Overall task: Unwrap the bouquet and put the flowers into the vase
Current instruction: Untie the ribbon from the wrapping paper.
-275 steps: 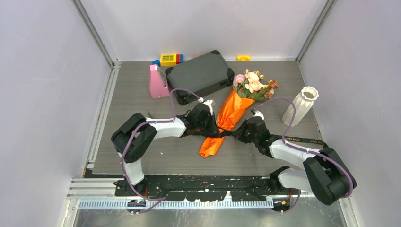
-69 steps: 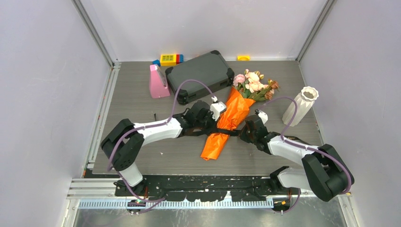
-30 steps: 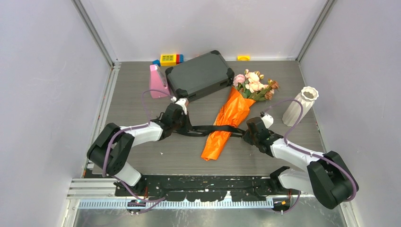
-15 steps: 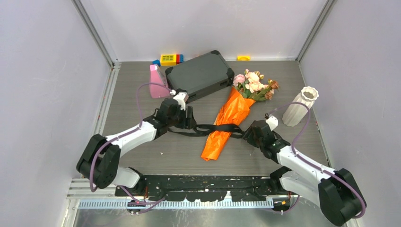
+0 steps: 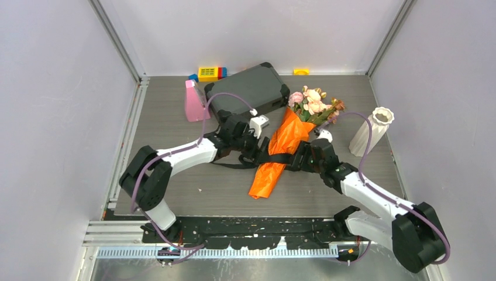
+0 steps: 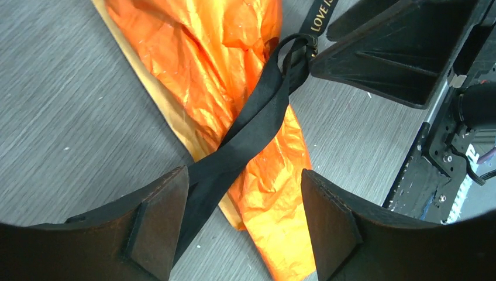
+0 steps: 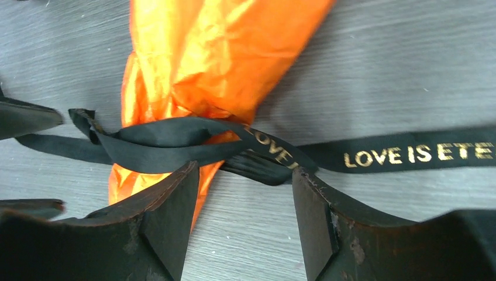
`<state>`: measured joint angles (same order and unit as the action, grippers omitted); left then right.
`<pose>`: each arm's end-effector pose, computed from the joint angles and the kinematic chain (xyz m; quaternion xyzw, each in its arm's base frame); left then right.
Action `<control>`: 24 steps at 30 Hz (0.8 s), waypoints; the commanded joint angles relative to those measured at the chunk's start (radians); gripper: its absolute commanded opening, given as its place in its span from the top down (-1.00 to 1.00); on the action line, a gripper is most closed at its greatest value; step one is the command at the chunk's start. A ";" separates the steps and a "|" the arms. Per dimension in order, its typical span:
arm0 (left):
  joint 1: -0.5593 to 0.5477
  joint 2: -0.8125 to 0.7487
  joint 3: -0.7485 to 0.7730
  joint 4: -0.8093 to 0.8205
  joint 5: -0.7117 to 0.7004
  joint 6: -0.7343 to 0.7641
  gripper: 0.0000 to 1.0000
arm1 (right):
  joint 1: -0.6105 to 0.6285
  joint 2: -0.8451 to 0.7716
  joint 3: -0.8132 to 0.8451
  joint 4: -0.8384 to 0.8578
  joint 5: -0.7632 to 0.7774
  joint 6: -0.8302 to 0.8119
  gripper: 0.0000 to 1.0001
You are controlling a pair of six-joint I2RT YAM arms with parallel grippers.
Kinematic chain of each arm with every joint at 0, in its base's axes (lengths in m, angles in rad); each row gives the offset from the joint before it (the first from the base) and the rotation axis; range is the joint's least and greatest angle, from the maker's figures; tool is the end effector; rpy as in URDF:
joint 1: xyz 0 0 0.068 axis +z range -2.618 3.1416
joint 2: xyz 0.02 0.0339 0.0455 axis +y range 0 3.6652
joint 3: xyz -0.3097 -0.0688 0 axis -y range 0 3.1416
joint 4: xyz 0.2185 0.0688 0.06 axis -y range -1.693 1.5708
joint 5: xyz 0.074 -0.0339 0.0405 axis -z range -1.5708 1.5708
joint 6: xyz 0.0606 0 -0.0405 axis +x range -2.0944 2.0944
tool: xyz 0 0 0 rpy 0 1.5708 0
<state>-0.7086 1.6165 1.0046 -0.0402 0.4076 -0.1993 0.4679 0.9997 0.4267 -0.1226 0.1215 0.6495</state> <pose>0.2505 -0.2463 0.2678 0.3080 0.8269 -0.3534 0.3107 0.1566 0.0709 0.2200 0.1076 0.8980 0.1776 0.3878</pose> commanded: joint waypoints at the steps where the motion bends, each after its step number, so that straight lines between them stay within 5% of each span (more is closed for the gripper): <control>1: -0.007 0.050 0.078 0.031 0.073 0.057 -0.47 | -0.018 0.071 0.088 0.075 -0.137 -0.107 -0.29; 11: -0.008 0.151 0.126 0.027 0.096 0.087 -0.45 | -0.085 0.185 0.153 0.067 -0.210 -0.154 -0.14; 24: -0.008 0.181 0.133 0.019 0.065 0.085 0.13 | -0.092 0.211 0.151 0.078 -0.156 -0.163 0.03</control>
<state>-0.7189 1.8008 1.1019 -0.0395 0.4721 -0.1238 0.3782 1.2068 0.5419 -0.0834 -0.0631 0.5053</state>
